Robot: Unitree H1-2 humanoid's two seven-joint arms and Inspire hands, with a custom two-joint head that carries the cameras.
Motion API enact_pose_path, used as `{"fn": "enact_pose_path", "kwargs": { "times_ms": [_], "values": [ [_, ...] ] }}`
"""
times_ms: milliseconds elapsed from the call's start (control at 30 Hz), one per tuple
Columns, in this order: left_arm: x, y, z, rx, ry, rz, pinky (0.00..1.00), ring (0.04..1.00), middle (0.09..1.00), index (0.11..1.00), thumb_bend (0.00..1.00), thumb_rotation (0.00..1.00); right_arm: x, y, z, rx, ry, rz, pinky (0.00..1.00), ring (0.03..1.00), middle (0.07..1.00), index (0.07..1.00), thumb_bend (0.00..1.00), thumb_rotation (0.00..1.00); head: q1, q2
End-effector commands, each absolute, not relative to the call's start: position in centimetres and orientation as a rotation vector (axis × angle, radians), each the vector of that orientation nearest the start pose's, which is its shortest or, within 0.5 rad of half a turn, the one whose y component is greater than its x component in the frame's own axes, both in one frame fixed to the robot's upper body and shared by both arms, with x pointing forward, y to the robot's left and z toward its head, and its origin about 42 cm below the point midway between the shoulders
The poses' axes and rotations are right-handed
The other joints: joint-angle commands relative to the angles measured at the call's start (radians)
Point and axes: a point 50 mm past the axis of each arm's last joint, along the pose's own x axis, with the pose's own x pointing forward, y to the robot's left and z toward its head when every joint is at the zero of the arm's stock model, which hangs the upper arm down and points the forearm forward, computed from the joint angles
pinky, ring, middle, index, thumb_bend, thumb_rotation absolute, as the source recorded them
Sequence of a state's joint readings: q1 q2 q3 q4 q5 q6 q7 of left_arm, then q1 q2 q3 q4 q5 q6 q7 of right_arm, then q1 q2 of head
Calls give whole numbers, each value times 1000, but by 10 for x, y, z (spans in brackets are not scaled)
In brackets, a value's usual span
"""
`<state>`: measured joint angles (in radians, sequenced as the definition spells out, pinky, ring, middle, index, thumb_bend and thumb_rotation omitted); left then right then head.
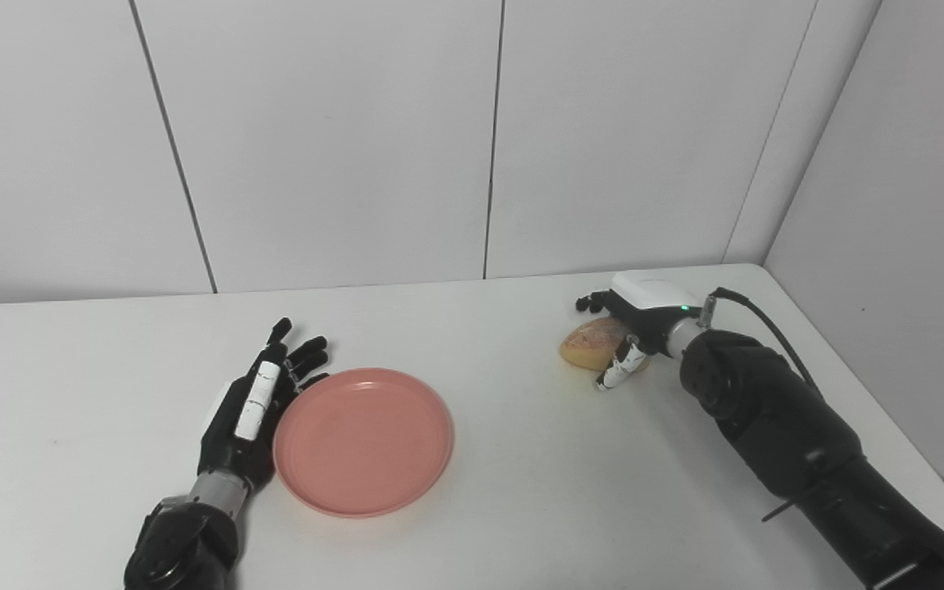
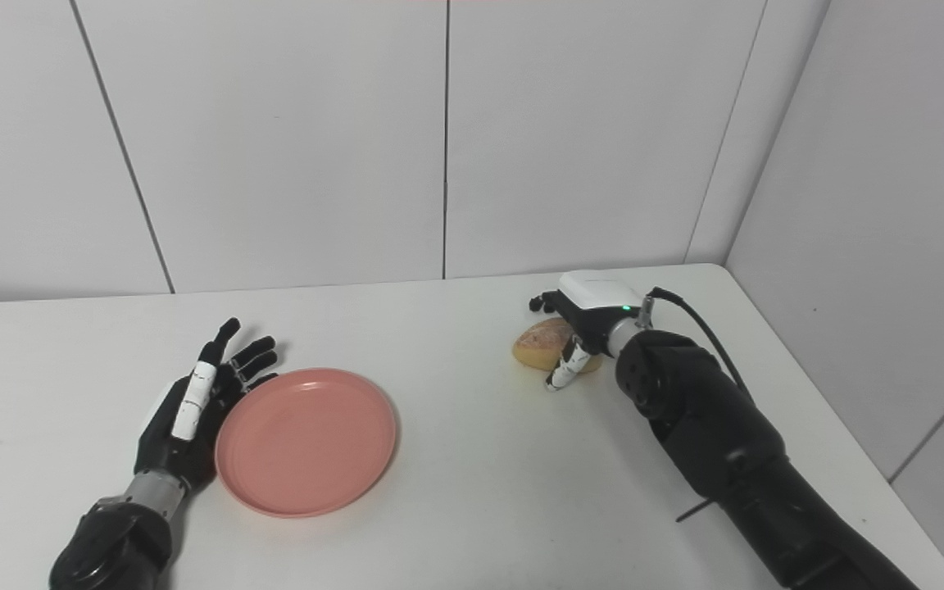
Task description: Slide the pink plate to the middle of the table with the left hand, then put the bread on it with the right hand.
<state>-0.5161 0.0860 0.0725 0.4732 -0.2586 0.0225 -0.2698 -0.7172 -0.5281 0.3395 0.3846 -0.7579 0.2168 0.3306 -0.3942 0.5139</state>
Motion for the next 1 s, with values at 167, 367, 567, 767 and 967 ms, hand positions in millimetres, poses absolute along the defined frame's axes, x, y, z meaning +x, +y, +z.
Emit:
{"fn": "enact_pose_path", "kwargs": {
  "times_ms": [167,367,567,767,967],
  "values": [
    [440,201,142,-190,18,-310,825,867,843,973,917,749,502,-299,287,-1479,52,173,586,765,814,784,1000,103,5,4],
    [440,201,142,-191,24,-315,836,870,854,981,924,746,503,-300,284,-1483,22,184,510,598,673,667,920,4,3,6],
    [440,201,141,-193,26,-322,841,872,861,988,915,748,503,-300,282,-1493,-28,192,309,374,433,520,536,0,3,7],
    [440,200,141,-191,32,-326,837,869,853,991,918,746,501,-302,282,-1501,-46,192,283,359,432,505,529,0,2,8],
    [440,201,141,-188,33,-327,833,867,845,990,927,742,500,-303,282,-1502,-64,192,286,361,432,505,529,0,3,8]
  ]
}}
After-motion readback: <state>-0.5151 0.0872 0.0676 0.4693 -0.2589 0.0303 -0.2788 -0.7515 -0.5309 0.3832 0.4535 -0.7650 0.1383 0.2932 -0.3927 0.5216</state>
